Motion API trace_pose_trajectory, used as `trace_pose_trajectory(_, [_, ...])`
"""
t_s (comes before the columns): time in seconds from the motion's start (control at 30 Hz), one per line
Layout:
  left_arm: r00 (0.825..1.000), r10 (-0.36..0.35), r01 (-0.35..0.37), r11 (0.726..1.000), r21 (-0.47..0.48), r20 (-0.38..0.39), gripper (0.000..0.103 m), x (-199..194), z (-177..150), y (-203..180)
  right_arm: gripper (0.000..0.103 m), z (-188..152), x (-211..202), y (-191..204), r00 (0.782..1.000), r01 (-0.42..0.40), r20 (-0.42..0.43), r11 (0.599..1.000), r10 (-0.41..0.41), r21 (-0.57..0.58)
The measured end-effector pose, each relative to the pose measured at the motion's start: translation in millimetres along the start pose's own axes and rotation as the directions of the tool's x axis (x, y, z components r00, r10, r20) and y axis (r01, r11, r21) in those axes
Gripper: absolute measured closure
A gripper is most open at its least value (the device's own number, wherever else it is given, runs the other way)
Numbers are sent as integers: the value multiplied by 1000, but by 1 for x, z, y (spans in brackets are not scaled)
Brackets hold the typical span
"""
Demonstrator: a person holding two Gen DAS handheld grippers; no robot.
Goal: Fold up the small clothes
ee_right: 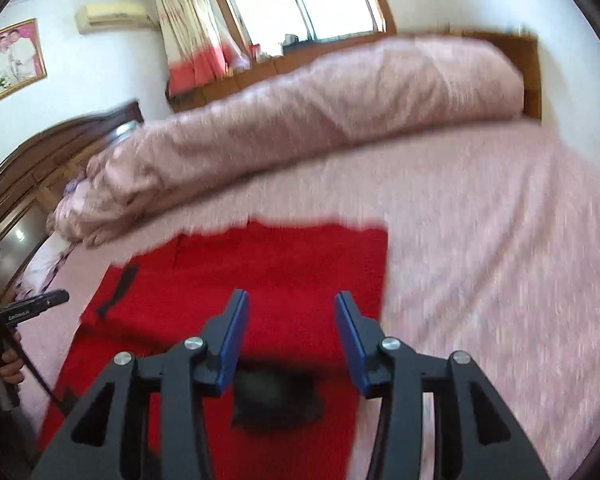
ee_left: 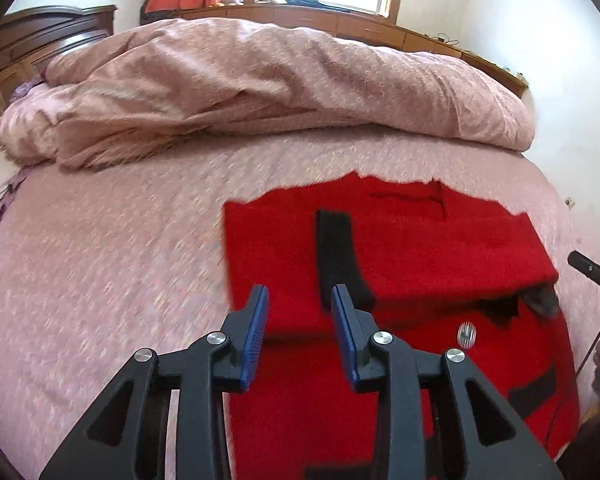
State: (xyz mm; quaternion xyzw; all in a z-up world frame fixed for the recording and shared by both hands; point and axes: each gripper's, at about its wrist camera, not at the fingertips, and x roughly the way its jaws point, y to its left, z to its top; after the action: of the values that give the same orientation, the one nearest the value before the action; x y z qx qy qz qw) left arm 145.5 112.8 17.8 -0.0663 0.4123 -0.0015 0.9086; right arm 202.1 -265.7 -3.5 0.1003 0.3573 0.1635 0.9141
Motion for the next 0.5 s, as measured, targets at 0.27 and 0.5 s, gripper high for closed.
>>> trace_pose_trajectory(0.27, [991,3,-18,993,-113,-132,77,-18,-62,42,56,-64,-47,-16,999,5,-34,993,-1,116])
trace_pose_trajectory(0.5, [962,-86,52,990,-133,-261,76,-23,-125,44,56,-130,-73,-18,988,-54,-133,981,79,186])
